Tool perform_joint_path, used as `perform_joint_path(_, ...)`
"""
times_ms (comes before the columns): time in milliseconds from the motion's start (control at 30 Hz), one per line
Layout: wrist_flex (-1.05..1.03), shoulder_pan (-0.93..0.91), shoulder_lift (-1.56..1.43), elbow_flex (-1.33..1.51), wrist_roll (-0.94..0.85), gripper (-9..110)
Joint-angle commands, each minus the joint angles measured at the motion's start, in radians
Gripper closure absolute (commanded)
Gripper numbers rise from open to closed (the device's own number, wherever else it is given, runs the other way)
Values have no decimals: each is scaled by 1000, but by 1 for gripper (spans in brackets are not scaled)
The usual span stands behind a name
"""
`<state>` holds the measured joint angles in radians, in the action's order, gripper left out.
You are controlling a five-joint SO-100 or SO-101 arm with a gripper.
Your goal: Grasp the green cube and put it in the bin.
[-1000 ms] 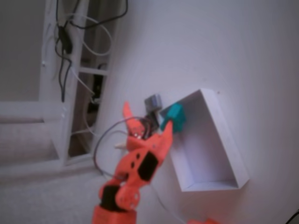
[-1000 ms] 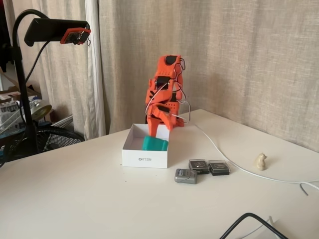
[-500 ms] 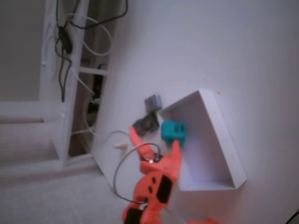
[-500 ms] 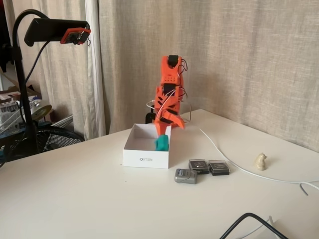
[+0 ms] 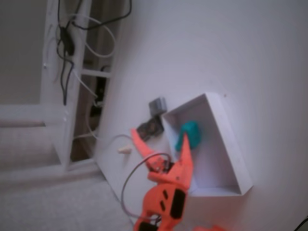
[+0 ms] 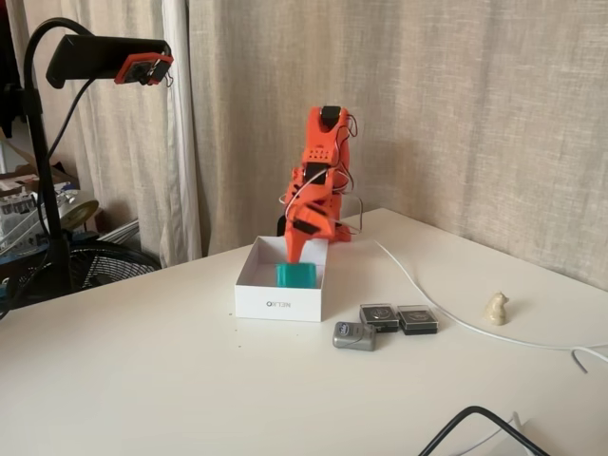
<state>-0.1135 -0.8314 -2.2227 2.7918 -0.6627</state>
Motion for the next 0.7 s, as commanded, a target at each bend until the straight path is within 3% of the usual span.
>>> perform_joint_path(0,98,34,-100,78,-6,43)
perform_joint_path(67,149,63,-64,124,-6,41)
perform_joint_path(333,-225,106,-115,-14,6,41)
perform_joint_path(467,-413,310,-212,-175,14,41)
perform_joint_path(667,-497,666,-459,-232,23,42)
